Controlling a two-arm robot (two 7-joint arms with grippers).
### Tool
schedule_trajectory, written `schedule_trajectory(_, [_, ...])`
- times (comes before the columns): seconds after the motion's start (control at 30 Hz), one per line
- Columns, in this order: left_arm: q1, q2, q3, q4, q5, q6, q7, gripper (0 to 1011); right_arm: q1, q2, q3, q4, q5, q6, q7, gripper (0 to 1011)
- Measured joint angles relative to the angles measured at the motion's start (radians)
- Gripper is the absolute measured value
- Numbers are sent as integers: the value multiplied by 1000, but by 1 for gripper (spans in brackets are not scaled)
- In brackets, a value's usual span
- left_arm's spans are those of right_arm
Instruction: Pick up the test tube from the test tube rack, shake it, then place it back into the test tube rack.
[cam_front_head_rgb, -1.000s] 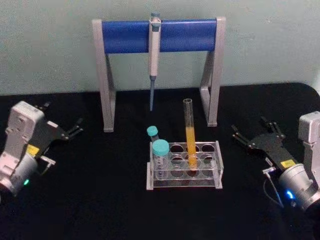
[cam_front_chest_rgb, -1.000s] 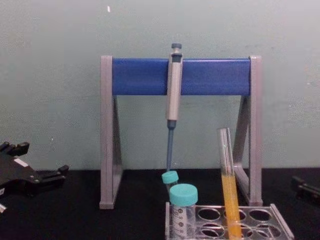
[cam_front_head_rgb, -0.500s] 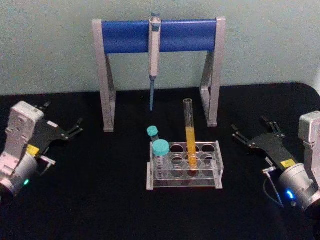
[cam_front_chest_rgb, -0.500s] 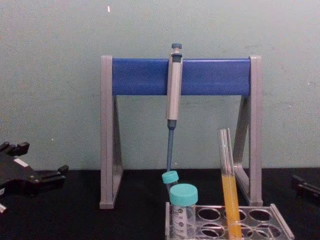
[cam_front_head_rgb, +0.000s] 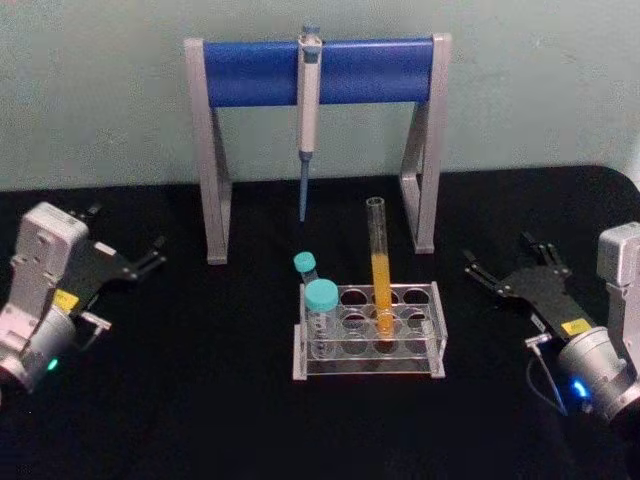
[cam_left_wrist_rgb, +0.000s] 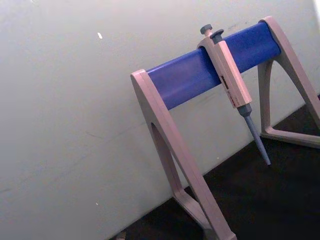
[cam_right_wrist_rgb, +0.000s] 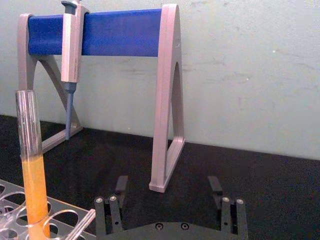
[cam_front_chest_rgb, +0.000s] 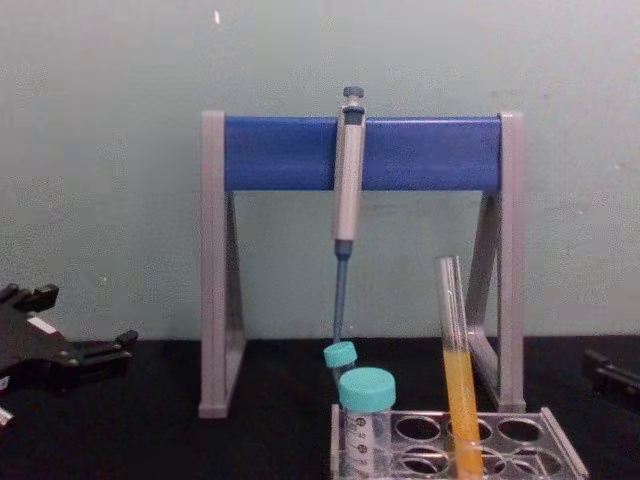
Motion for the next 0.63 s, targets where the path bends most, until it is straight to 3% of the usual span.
schedule_trajectory(0.63, [0,0,0,0,0,0,0,1001,0,0,0,0,1,0,0,1000])
